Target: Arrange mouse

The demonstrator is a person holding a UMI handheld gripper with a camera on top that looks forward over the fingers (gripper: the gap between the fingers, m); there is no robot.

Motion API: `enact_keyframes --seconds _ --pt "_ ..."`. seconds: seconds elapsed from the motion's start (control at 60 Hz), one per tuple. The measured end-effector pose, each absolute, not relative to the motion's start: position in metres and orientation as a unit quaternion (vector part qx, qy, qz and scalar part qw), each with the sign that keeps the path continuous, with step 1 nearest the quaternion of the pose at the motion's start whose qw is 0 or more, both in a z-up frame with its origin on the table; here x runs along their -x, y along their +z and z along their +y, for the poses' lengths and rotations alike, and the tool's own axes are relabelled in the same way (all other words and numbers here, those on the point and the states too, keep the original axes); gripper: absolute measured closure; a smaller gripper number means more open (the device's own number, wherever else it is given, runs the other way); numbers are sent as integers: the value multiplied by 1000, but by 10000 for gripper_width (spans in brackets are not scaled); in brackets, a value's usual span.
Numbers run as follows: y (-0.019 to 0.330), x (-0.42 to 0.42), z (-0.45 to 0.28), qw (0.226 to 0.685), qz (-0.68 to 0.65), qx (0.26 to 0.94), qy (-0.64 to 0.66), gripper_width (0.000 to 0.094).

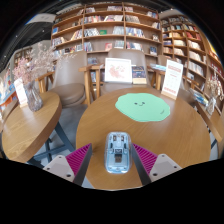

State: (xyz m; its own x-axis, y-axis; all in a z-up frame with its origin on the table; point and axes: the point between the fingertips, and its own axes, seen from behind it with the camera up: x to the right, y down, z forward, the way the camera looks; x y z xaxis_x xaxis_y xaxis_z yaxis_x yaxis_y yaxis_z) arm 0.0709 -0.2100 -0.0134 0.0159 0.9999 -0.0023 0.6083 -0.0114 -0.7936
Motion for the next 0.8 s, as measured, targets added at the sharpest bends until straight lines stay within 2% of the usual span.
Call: enact_keyframes --seconds 0.083,0.117,0.133,0.317,0.517,0.633,0.733,0.8 --pt "-13 -68 -209 319 -629 637 313 247" --pt "-13 -66 -207 322 -627 636 313 366" --pt "-13 -65 -205 324 -627 636 313 467" --pt "-1 -64 -213 310 -659 608 317 508" --pt "84 -18 -185 349 -635 586 363 525" --pt "123 39 -143 395 -614 581 360 533" --pt "126 85 -107 413 -598 590 351 541" --pt "113 118 -87 411 -593 605 335 541"
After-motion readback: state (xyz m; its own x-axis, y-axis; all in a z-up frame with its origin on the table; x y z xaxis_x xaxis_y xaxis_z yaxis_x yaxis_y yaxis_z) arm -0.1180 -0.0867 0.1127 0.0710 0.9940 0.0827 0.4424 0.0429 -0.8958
